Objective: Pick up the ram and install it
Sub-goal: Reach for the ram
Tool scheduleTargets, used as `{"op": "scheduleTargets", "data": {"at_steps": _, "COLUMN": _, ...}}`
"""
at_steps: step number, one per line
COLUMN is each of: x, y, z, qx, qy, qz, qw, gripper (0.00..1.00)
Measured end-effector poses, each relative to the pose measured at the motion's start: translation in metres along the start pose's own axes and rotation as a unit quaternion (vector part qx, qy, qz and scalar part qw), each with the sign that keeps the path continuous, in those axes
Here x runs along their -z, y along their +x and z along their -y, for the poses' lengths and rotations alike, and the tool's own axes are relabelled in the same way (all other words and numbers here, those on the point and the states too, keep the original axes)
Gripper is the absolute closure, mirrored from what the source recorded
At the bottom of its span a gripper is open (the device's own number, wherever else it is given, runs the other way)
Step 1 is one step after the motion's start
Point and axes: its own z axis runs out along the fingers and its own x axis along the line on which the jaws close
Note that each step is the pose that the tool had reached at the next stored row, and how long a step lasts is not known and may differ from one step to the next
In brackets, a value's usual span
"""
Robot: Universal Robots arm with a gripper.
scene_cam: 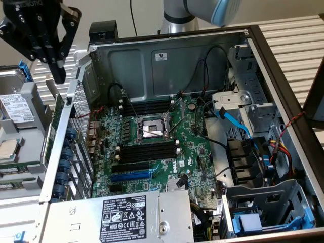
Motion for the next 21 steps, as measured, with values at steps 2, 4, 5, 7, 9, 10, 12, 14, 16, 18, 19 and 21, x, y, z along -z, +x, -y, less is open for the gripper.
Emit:
{"op": "scheduleTargets", "data": {"at_steps": 2, "x": -0.0004, "y": 0.009, "z": 0.0009, "qx": 0.000, "qy": 0.0000, "qz": -0.0004, "qw": 1.0000, "gripper": 0.89}}
{"op": "scheduleTargets", "data": {"at_steps": 4, "x": -0.0016, "y": 0.018, "z": 0.0017, "qx": 0.000, "qy": 0.0003, "qz": -0.0046, "qw": 1.0000, "gripper": 0.89}}
{"op": "scheduleTargets", "data": {"at_steps": 5, "x": -0.0022, "y": 0.021, "z": 0.0020, "qx": 0.000, "qy": 0.0006, "qz": -0.0079, "qw": 1.0000, "gripper": 0.89}}
{"op": "scheduleTargets", "data": {"at_steps": 7, "x": -0.0034, "y": 0.029, "z": 0.0026, "qx": -0.001, "qy": 0.0011, "qz": -0.0154, "qw": 0.9999, "gripper": 0.89}}
{"op": "scheduleTargets", "data": {"at_steps": 9, "x": -0.0054, "y": 0.038, "z": 0.0033, "qx": -0.001, "qy": 0.0014, "qz": -0.0192, "qw": 0.9998, "gripper": 0.89}}
{"op": "scheduleTargets", "data": {"at_steps": 10, "x": -0.0062, "y": 0.042, "z": 0.0037, "qx": -0.001, "qy": 0.0014, "qz": -0.0198, "qw": 0.9998, "gripper": 0.89}}
{"op": "scheduleTargets", "data": {"at_steps": 12, "x": -0.0076, "y": 0.051, "z": 0.0045, "qx": -0.001, "qy": 0.0015, "qz": -0.0203, "qw": 0.9998, "gripper": 0.89}}
{"op": "scheduleTargets", "data": {"at_steps": 14, "x": -0.0091, "y": 0.061, "z": 0.0053, "qx": -0.001, "qy": 0.0015, "qz": -0.0203, "qw": 0.9998, "gripper": 0.89}}
{"op": "scheduleTargets", "data": {"at_steps": 16, "x": -0.0105, "y": 0.070, "z": 0.0060, "qx": -0.001, "qy": 0.0015, "qz": -0.0204, "qw": 0.9998, "gripper": 0.89}}
{"op": "scheduleTargets", "data": {"at_steps": 18, "x": -0.0119, "y": 0.079, "z": 0.0067, "qx": -0.001, "qy": 0.0014, "qz": -0.0203, "qw": 0.9998, "gripper": 0.89}}
{"op": "scheduleTargets", "data": {"at_steps": 19, "x": -0.0124, "y": 0.083, "z": 0.0071, "qx": -0.001, "qy": 0.0015, "qz": -0.0204, "qw": 0.9998, "gripper": 0.89}}
{"op": "scheduleTargets", "data": {"at_steps": 21, "x": -0.0133, "y": 0.093, "z": 0.0078, "qx": -0.001, "qy": 0.0015, "qz": -0.0205, "qw": 0.9998, "gripper": 0.89}}
